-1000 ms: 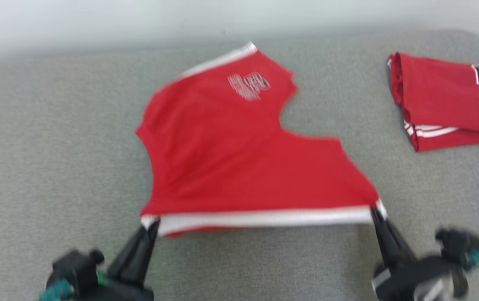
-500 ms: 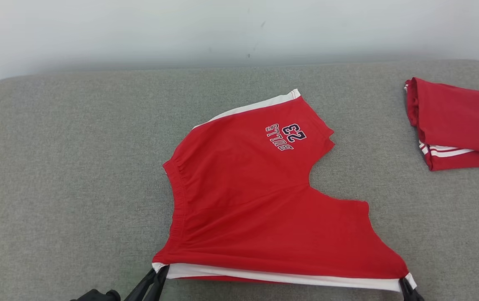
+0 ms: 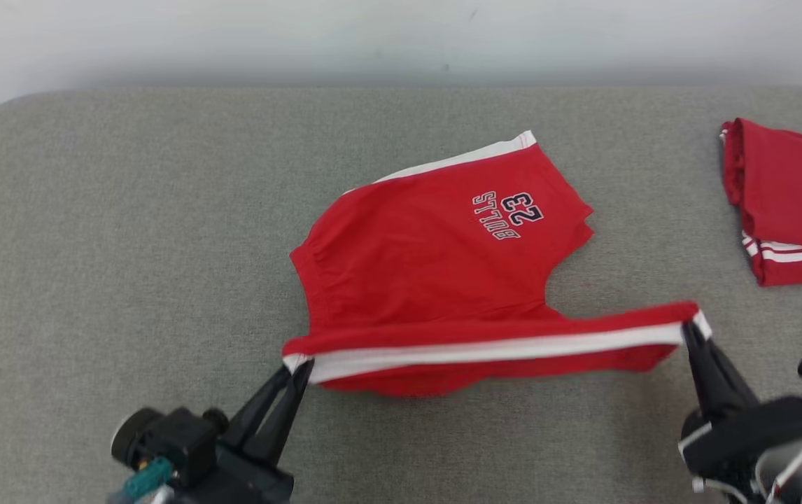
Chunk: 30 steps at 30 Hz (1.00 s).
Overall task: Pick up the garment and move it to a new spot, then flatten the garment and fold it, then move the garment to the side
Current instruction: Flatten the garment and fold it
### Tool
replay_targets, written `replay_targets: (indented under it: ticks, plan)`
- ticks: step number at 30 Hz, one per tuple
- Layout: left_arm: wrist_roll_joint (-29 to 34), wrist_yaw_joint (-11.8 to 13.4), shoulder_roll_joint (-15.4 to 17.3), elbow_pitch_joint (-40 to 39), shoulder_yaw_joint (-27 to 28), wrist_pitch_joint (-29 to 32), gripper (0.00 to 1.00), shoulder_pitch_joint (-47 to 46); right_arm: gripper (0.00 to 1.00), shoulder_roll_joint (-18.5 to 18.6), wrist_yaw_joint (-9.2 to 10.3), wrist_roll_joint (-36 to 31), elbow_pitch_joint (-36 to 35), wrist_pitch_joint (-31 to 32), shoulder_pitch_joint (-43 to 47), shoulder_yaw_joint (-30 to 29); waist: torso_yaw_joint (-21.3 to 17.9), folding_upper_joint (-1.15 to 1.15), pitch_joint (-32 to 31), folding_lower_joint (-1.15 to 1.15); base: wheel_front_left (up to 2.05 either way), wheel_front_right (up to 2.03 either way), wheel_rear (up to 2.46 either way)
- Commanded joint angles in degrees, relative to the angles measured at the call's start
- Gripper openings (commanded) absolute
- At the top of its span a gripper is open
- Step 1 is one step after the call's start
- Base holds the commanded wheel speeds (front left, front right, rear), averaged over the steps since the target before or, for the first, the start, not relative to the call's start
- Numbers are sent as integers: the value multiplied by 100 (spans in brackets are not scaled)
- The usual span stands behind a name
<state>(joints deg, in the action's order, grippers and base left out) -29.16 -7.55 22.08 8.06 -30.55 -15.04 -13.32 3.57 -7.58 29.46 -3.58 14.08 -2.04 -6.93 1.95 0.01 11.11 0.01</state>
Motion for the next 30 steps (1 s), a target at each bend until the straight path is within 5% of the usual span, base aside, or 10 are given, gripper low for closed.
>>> replay_targets:
  ticks: [1, 18, 30]
  plan:
    - [-28, 17, 27, 13, -1, -17, 0, -151, 0, 67, 14, -53, 67, 31, -189, -8, 98, -1, 110, -1, 0, 0, 0]
    - [-550, 15, -110, 983, -454, -17, 0, -2060, 0, 630, 13, -687, 2566, 297, -3534, 396, 476, -1, 686, -1, 0, 0, 0]
    - [-879, 15, -262, 1812, -962, -17, 0, -3053, 0, 581, 14, -1401, 4612, -144, -5210, 315, 656, -1, 1136, -1, 0, 0, 0]
